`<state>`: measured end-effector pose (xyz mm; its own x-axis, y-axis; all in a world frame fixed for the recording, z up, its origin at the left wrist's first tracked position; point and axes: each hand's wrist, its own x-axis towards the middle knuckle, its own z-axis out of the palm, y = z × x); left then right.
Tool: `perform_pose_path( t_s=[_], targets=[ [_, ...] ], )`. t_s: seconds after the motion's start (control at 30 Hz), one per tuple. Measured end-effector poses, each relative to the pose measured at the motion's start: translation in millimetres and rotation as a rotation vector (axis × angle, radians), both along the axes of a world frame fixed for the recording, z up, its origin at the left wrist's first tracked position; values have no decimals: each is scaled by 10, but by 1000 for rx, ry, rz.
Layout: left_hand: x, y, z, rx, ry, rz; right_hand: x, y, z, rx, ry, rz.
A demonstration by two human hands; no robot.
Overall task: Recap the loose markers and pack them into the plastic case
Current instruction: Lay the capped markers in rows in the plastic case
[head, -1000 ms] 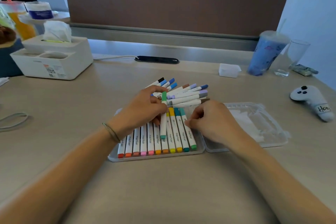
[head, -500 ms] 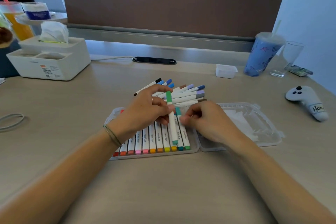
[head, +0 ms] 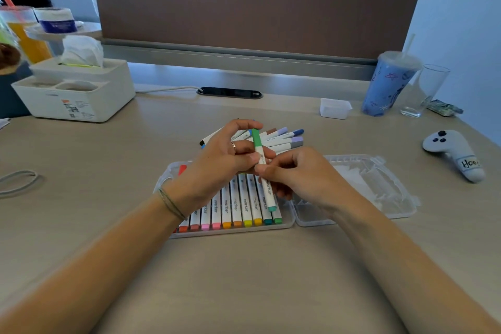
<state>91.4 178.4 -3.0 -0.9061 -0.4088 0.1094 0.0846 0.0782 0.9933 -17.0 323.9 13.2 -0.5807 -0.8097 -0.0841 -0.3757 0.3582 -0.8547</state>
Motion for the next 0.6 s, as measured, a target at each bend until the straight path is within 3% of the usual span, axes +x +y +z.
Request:
perform_pose_path(
  t_s=[0.2, 0.4, 0.6],
  targets=[
    [-14, -83, -104, -703, -256, 173, -159, 82, 21, 197, -1, -56],
    [-1, -83, -112, -845, -386, 111, -176, 19, -57, 331, 241, -7],
    [1, -36, -91, -916, -435, 82, -187, 50, -69, 295, 368, 20]
  ],
)
